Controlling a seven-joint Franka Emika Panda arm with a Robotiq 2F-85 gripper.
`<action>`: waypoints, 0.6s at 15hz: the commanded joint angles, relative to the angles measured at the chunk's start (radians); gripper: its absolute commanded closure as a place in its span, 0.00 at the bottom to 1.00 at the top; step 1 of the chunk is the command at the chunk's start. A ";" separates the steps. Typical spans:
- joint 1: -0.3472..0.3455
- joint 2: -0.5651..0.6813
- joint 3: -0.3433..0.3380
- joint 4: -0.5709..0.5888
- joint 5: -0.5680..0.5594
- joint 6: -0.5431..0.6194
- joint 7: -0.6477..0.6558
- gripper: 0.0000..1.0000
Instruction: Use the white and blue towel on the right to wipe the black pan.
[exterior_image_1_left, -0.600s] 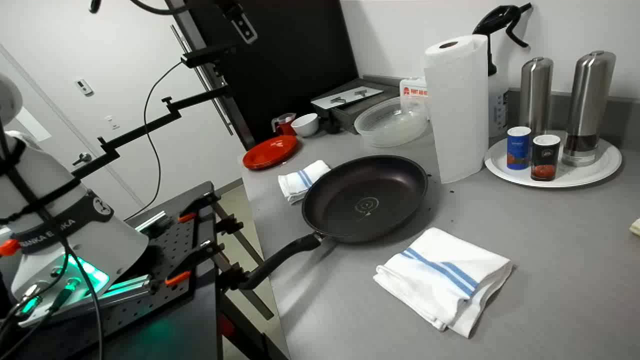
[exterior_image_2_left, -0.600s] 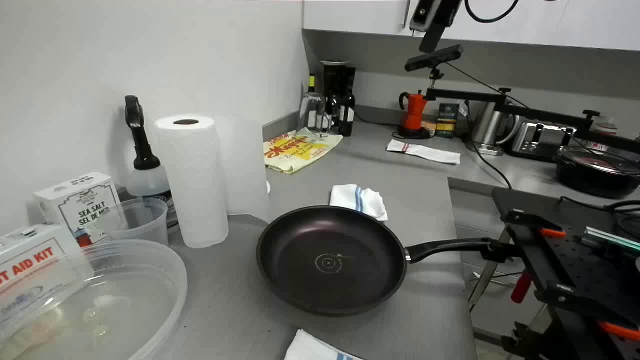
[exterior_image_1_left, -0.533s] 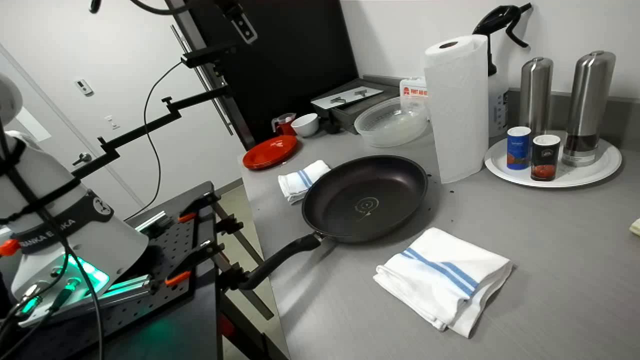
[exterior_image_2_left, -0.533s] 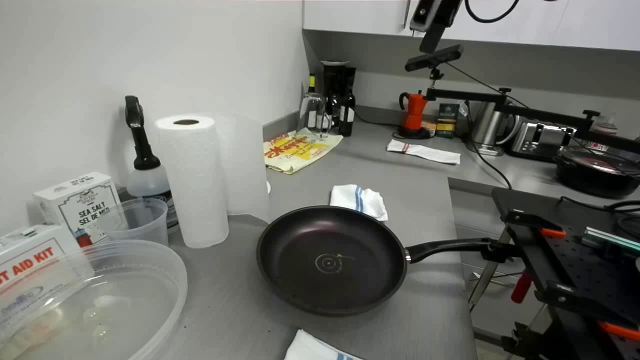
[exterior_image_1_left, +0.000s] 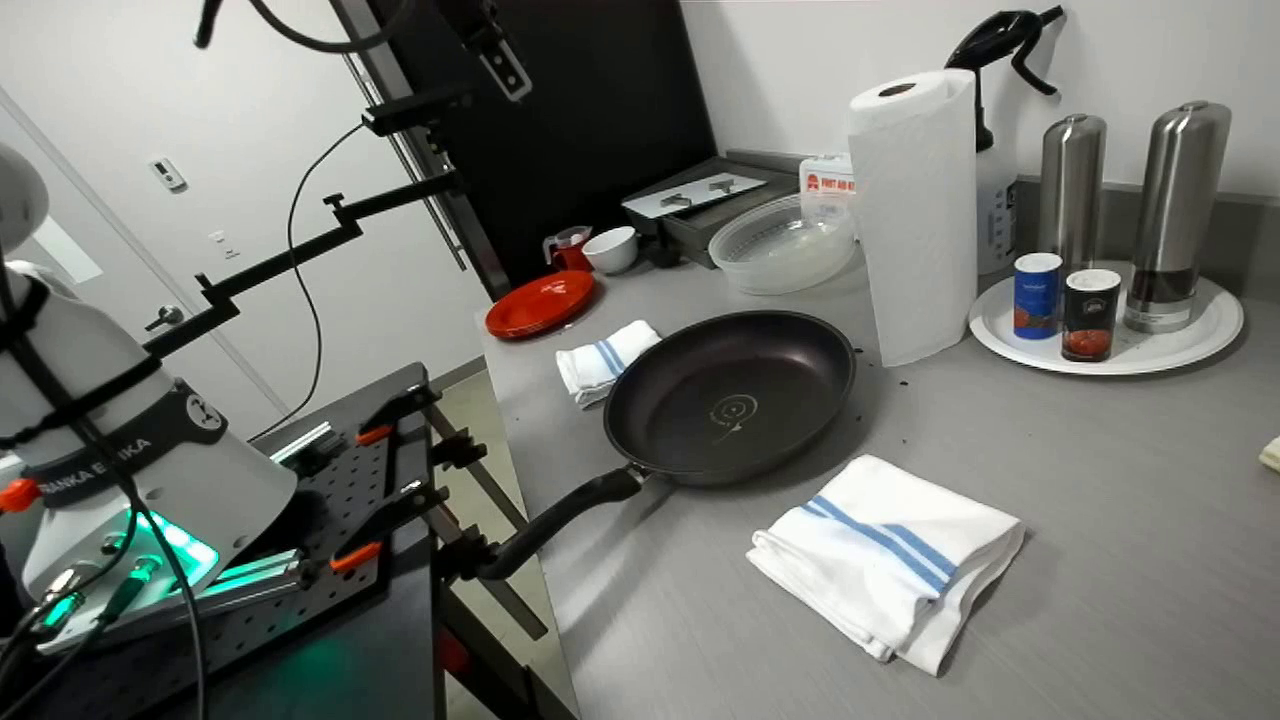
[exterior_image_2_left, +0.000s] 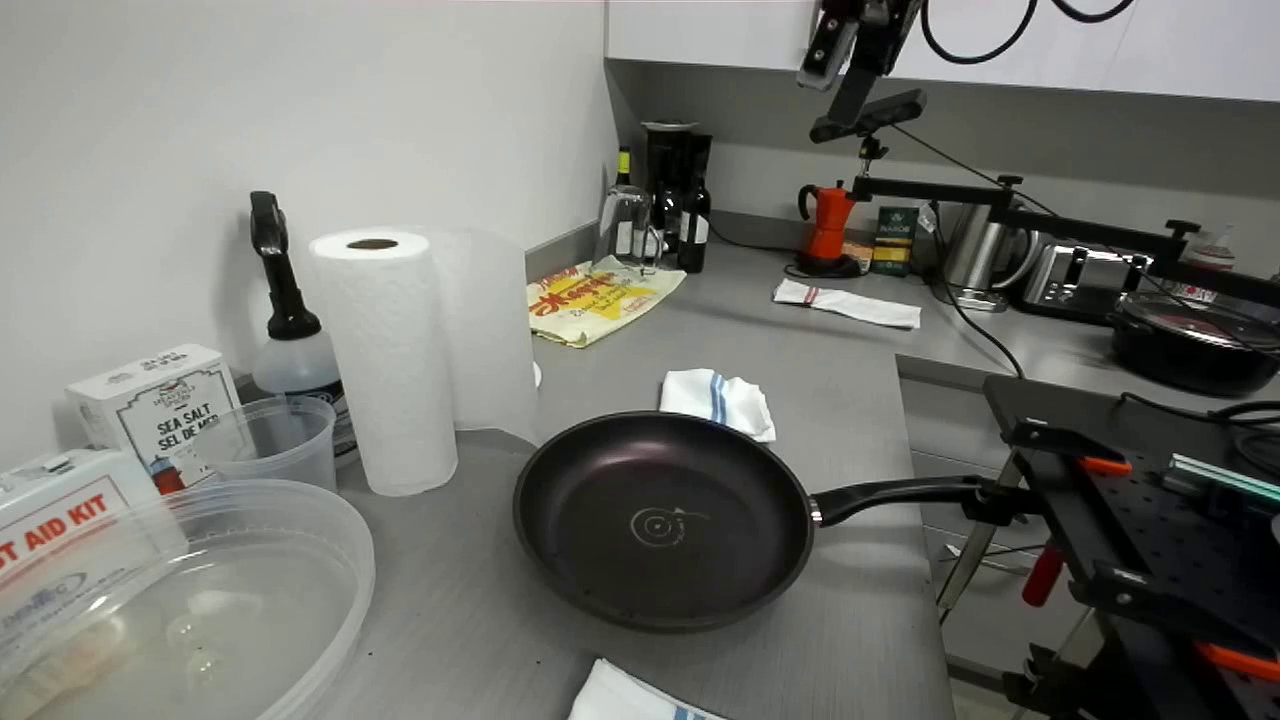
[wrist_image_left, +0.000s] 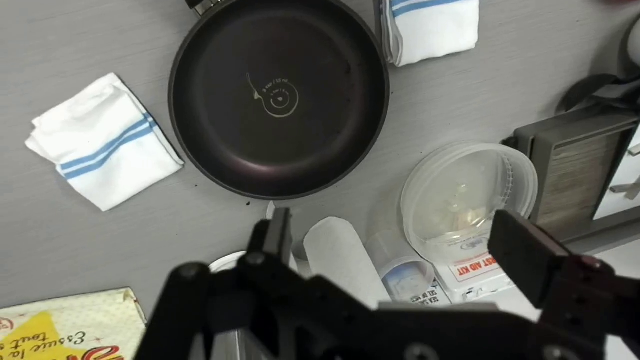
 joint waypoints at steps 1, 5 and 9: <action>-0.038 0.081 0.016 0.004 -0.010 0.110 0.056 0.00; -0.099 0.189 0.020 0.018 -0.044 0.244 0.151 0.00; -0.185 0.319 0.028 0.040 -0.121 0.409 0.310 0.00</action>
